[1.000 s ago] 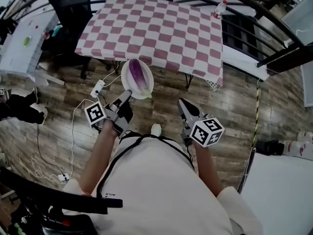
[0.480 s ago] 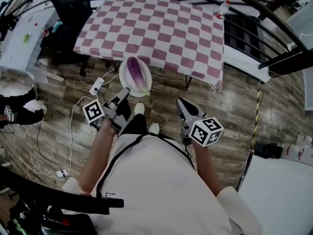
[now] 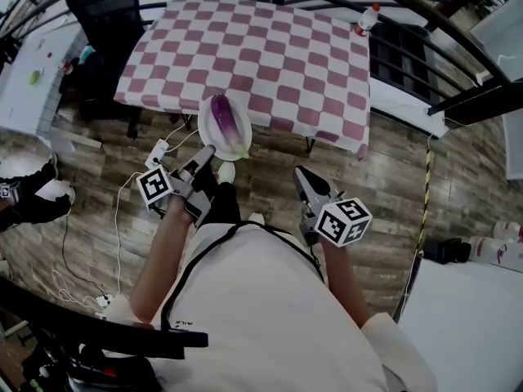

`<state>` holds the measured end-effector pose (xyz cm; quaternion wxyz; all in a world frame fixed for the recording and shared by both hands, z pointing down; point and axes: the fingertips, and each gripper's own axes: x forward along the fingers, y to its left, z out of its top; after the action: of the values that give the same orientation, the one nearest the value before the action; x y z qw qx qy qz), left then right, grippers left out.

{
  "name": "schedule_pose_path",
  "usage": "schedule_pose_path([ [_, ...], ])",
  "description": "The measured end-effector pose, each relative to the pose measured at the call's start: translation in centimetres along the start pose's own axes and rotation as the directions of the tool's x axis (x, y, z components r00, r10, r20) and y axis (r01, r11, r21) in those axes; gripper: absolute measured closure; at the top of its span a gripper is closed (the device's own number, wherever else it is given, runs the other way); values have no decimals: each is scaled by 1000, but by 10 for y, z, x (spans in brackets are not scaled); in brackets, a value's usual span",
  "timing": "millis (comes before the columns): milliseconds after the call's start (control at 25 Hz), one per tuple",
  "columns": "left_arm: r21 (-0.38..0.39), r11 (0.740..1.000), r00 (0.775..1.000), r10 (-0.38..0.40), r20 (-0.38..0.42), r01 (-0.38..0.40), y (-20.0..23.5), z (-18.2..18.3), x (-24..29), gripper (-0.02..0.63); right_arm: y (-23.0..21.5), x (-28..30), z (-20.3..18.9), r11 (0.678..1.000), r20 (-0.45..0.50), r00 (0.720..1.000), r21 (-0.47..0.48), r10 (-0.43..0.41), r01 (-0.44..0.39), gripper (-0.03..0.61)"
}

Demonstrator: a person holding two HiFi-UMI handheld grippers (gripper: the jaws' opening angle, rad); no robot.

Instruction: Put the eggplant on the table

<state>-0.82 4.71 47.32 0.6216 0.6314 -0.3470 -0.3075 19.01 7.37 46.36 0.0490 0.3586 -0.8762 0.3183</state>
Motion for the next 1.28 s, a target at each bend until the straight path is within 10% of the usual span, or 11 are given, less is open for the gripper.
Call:
schedule_pose_path([
  [1280,-14,1000,979,-27,-202,25,-9,238,181,581,-42,235,155,992,52,991,31,-123,122,572],
])
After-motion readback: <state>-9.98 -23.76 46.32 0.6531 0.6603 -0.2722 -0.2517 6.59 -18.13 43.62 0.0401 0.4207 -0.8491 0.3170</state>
